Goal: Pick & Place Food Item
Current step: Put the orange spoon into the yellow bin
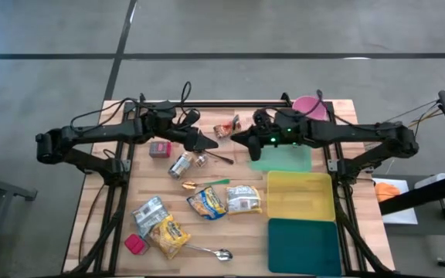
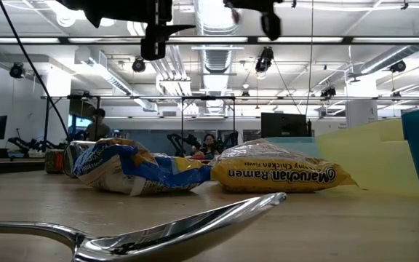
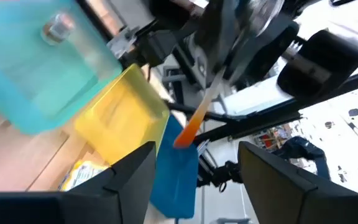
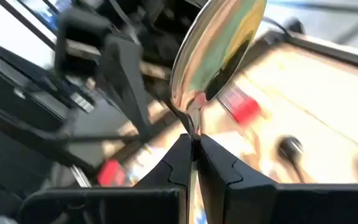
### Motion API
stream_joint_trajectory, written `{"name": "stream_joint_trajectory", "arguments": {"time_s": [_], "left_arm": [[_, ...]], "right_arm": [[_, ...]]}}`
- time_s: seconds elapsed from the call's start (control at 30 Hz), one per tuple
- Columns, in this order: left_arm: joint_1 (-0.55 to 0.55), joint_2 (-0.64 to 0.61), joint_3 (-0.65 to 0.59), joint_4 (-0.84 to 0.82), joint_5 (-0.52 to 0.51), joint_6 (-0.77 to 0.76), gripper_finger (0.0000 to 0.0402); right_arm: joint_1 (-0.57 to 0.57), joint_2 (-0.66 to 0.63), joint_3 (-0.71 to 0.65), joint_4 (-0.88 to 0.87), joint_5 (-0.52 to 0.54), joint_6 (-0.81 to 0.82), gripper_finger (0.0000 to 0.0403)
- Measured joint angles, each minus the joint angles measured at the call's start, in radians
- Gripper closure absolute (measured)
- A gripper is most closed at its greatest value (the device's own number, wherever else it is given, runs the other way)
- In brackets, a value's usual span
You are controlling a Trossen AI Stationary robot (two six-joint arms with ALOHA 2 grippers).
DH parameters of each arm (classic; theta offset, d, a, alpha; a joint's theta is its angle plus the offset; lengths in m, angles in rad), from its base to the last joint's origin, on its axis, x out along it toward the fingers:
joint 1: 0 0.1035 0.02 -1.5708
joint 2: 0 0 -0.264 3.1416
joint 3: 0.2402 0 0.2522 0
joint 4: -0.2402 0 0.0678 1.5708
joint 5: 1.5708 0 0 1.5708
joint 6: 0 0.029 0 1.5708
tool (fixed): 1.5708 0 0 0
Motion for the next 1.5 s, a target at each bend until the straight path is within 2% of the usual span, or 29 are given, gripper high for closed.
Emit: {"name": "stream_joint_trajectory", "arguments": {"time_s": [0.23, 0.47, 0.6, 0.77, 1.03, 1.5], "left_arm": [[0.021, 0.000, 0.000, -0.151, 0.000, -0.001, 0.0159], [0.033, -0.009, 0.000, -0.143, -0.004, 0.008, 0.0159], [0.034, -0.045, 0.000, -0.144, -0.062, 0.051, 0.0159], [0.041, -0.109, 0.000, -0.172, -0.089, 0.091, 0.0159], [0.044, -0.172, 0.000, -0.331, -0.158, 0.153, 0.0159], [0.044, -0.173, 0.000, -0.346, -0.159, 0.163, 0.0159]], "right_arm": [[0.029, -0.124, 0.000, -0.381, 0.005, 0.011, 0.0392], [0.104, -0.156, -0.003, -0.658, 0.008, 0.057, 0.0392], [0.155, -0.154, -0.023, -0.788, 0.009, 0.125, 0.0392], [0.230, -0.176, -0.099, -0.836, 0.010, 0.192, 0.0392], [0.367, -0.199, -0.213, -0.838, 0.029, 0.160, 0.0392], [0.388, -0.088, -0.337, -0.889, 0.076, 0.073, 0.0392]]}}
